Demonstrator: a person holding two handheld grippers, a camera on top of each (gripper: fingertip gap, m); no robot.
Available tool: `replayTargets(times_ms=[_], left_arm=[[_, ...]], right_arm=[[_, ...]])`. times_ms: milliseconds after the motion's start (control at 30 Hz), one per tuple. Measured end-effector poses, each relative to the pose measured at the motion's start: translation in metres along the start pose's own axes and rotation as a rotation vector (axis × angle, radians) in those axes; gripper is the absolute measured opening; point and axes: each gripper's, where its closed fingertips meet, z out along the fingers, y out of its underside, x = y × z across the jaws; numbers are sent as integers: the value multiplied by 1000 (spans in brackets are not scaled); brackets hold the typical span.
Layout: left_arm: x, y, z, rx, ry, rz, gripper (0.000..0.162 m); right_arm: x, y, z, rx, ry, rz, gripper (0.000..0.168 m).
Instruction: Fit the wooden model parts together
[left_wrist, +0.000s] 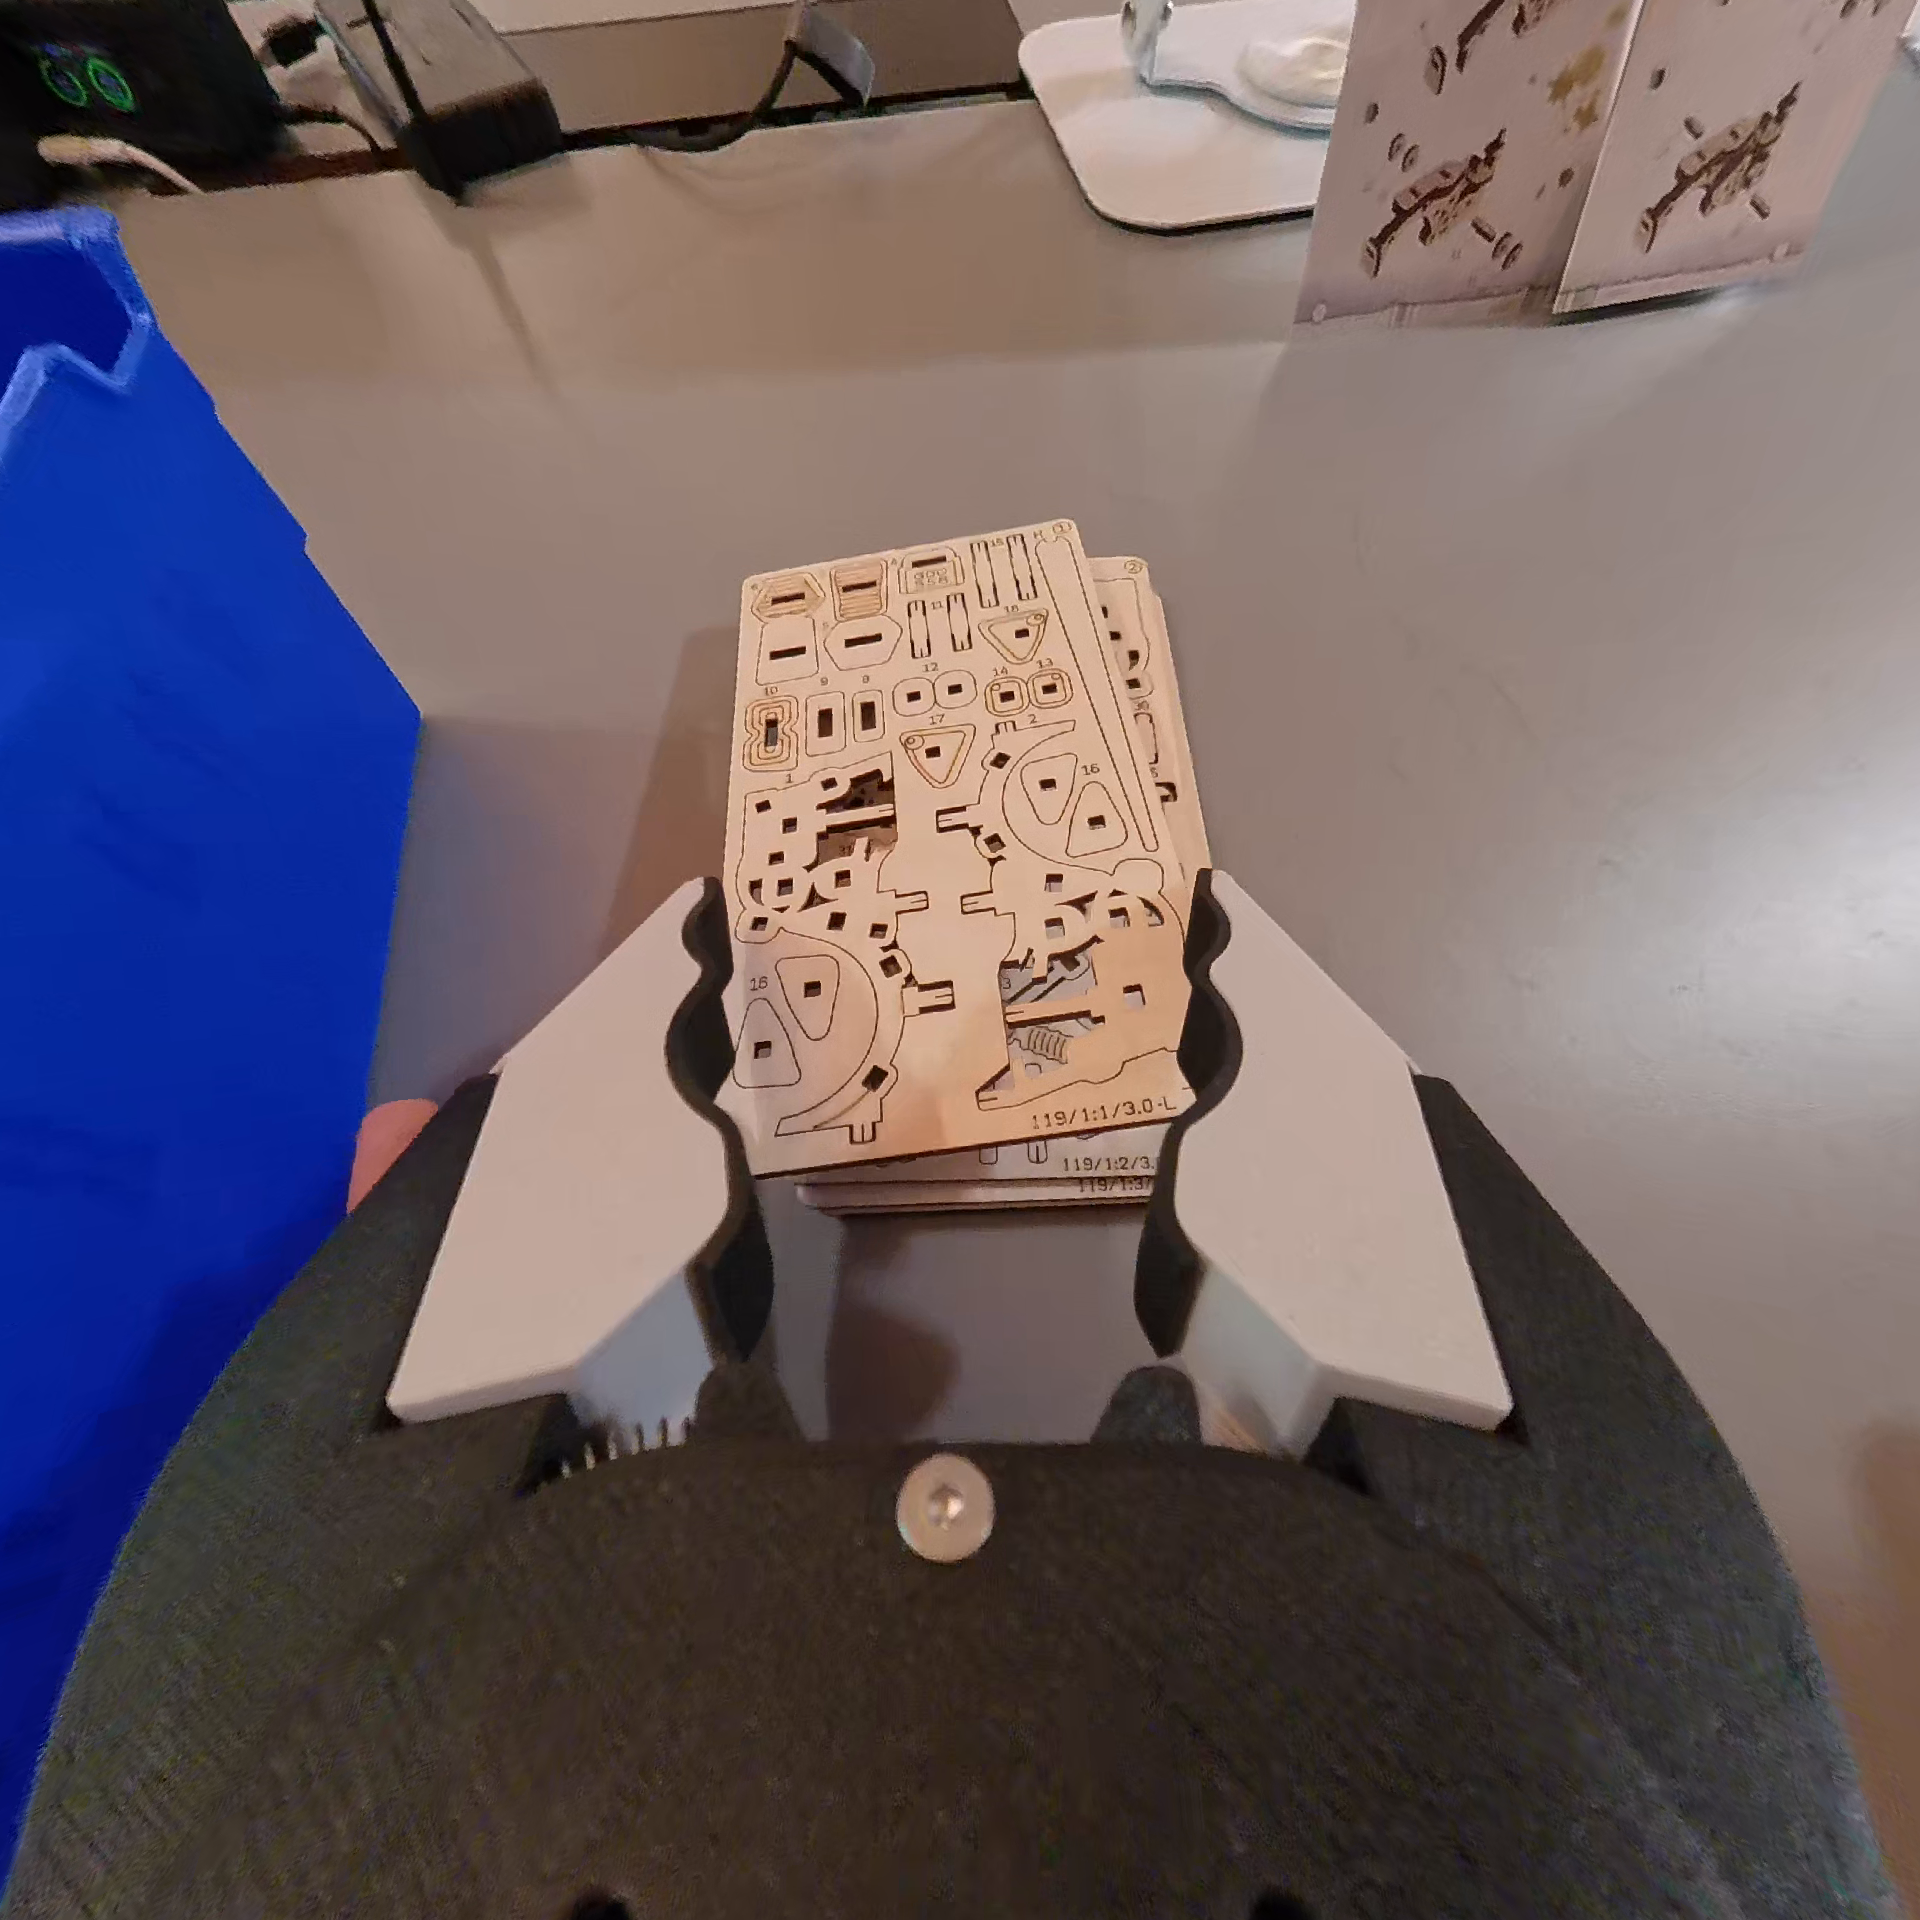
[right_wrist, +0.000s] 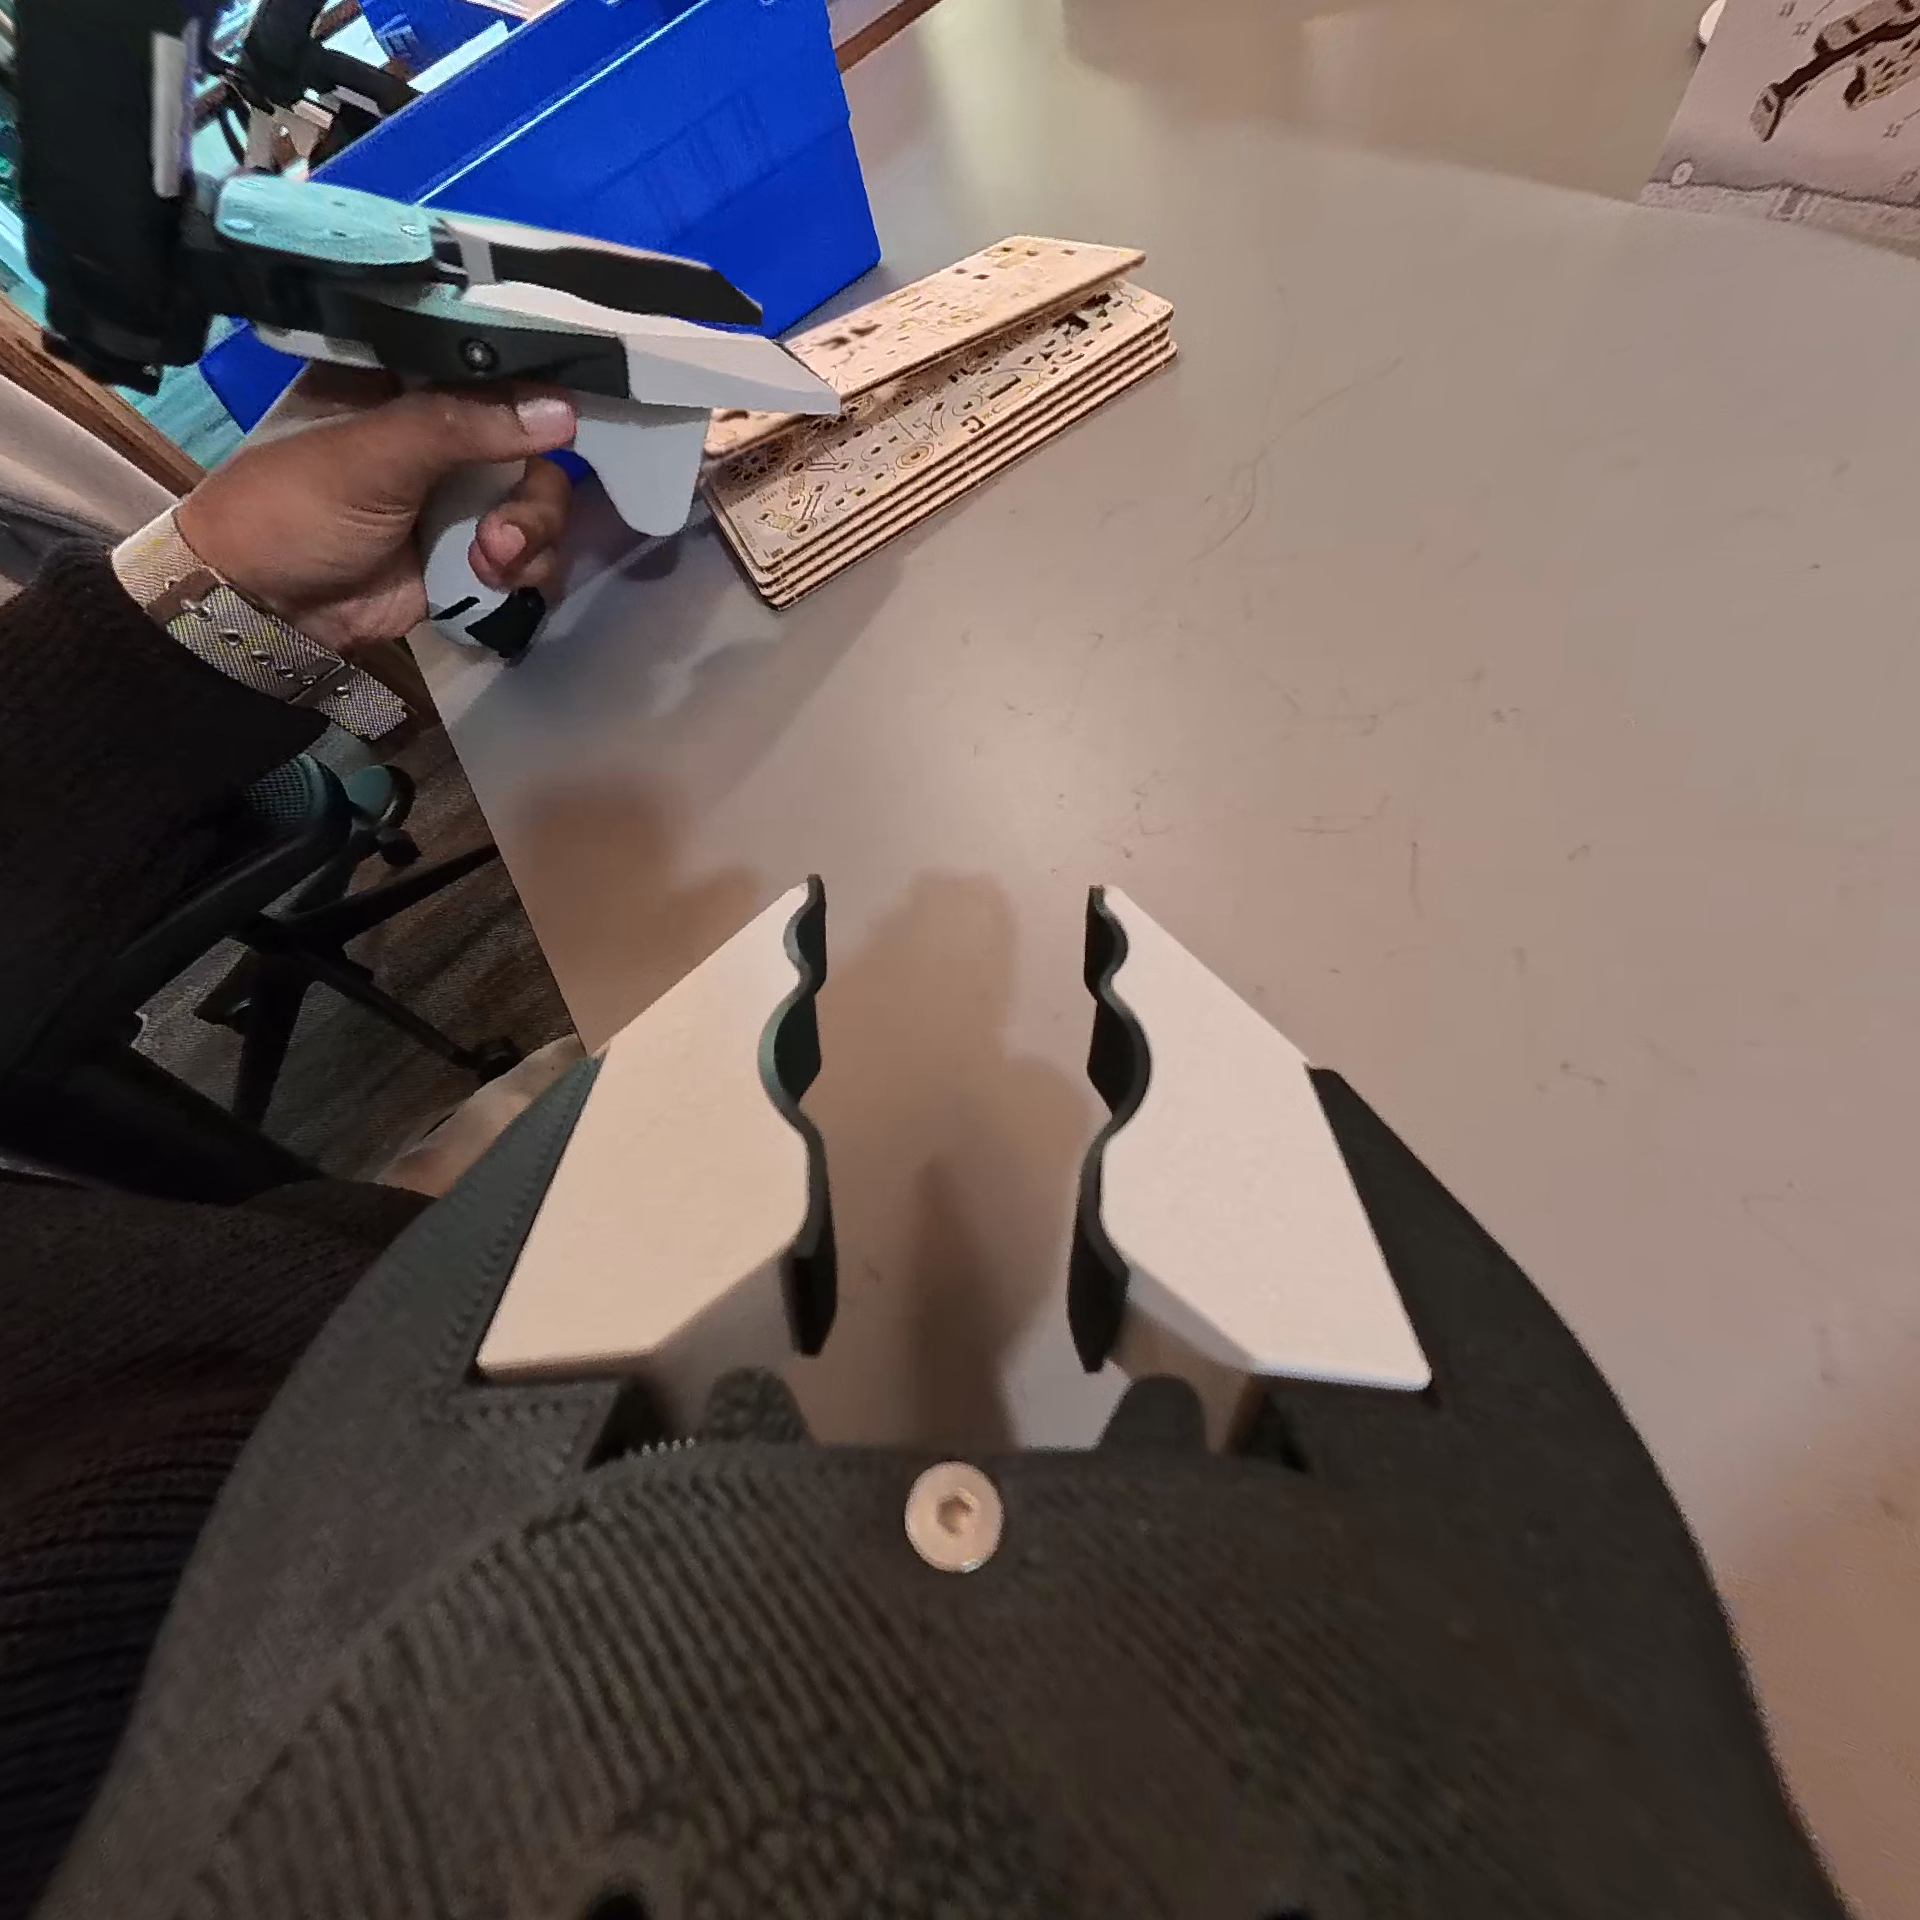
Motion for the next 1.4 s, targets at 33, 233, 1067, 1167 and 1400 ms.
replayTargets(times_ms=[33,233,1067,1167,1400], left_arm=[[2,-3,-1,13,0,17,89],[13,-24,-15,150,-61,158,44],[37,32,6,-226,-33,-23,111],[35,33,7,-223,-51,-11,103],[34,32,7,-217,-48,-15,99]], right_arm=[[0,0,0,0,-1,2,49],[0,0,0,1,-5,7,49],[-5,3,1,-10,-51,66,48],[-5,3,1,-10,-55,72,48],[-6,3,2,-10,-60,79,48]])
